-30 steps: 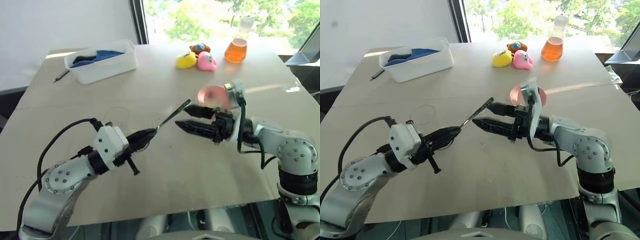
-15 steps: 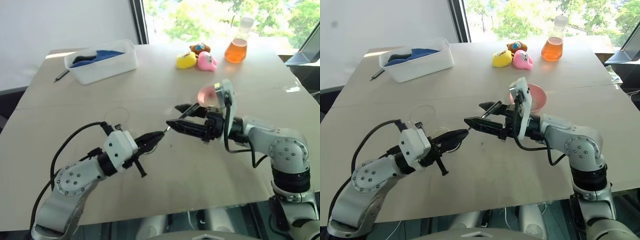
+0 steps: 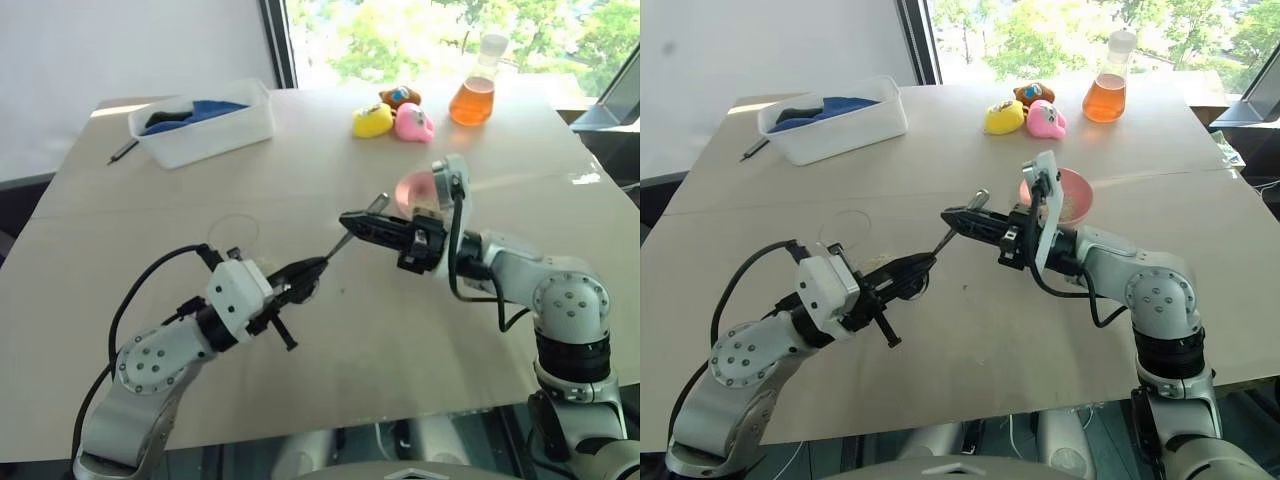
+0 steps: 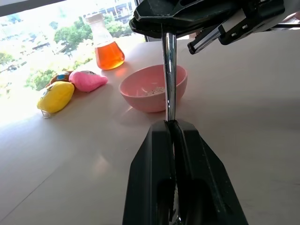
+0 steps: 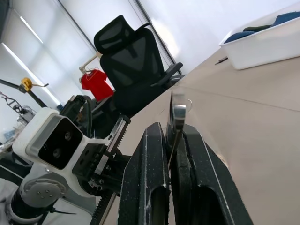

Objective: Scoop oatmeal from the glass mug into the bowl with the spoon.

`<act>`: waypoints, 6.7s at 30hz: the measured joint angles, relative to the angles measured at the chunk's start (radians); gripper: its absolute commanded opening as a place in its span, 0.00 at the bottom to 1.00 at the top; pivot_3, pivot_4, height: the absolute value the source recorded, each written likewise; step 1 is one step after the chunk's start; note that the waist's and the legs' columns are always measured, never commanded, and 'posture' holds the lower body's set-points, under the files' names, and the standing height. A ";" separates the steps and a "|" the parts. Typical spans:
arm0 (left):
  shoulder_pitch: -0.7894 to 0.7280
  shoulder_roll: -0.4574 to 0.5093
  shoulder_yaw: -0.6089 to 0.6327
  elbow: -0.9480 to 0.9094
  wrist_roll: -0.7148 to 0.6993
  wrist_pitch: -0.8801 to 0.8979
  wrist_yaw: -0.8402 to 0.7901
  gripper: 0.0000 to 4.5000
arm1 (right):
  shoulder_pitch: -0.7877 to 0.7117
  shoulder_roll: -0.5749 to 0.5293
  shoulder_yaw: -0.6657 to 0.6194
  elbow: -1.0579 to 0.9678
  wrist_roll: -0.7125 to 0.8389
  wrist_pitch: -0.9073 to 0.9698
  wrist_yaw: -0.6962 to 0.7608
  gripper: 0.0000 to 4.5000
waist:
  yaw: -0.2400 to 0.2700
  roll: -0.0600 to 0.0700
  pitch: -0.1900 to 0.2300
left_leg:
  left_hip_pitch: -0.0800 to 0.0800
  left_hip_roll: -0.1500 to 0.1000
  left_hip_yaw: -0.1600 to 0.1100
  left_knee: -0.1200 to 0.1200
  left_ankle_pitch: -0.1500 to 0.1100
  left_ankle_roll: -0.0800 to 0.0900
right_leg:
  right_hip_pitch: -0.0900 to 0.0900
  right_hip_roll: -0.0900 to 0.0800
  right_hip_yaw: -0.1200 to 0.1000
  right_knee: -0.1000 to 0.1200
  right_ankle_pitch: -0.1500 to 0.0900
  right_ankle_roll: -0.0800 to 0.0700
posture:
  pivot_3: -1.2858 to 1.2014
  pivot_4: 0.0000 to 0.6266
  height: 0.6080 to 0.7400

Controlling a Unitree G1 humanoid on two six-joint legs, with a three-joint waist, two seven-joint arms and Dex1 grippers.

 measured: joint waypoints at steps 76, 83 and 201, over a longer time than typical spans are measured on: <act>-0.018 -0.211 0.251 0.656 0.222 -0.468 0.323 0.59 | -0.055 -0.082 -0.089 0.194 -0.139 -0.050 -0.038 0.00 | 0.000 0.001 -0.001 | -0.004 0.000 0.000 0.003 -0.001 0.002 | -0.001 0.000 -0.001 -0.002 0.002 0.001 | 0.52 0.24 1.00; -0.047 -0.186 0.251 0.658 0.185 -0.444 0.293 0.59 | -0.055 -0.079 -0.090 0.193 -0.154 -0.056 -0.037 0.00 | -0.001 0.001 -0.001 | -0.004 0.000 0.001 0.003 -0.001 0.002 | -0.002 0.000 -0.001 -0.002 0.002 0.001 | 0.52 0.24 1.00; -0.677 -0.339 -0.039 1.196 0.296 -0.560 0.219 0.01 | -0.646 0.371 -0.928 0.476 -0.432 0.590 -0.598 0.00 | -0.027 0.002 -0.003 | -0.016 -0.007 0.003 0.018 0.001 -0.001 | -0.021 -0.005 0.005 0.027 0.002 0.001 | 0.52 0.24 1.00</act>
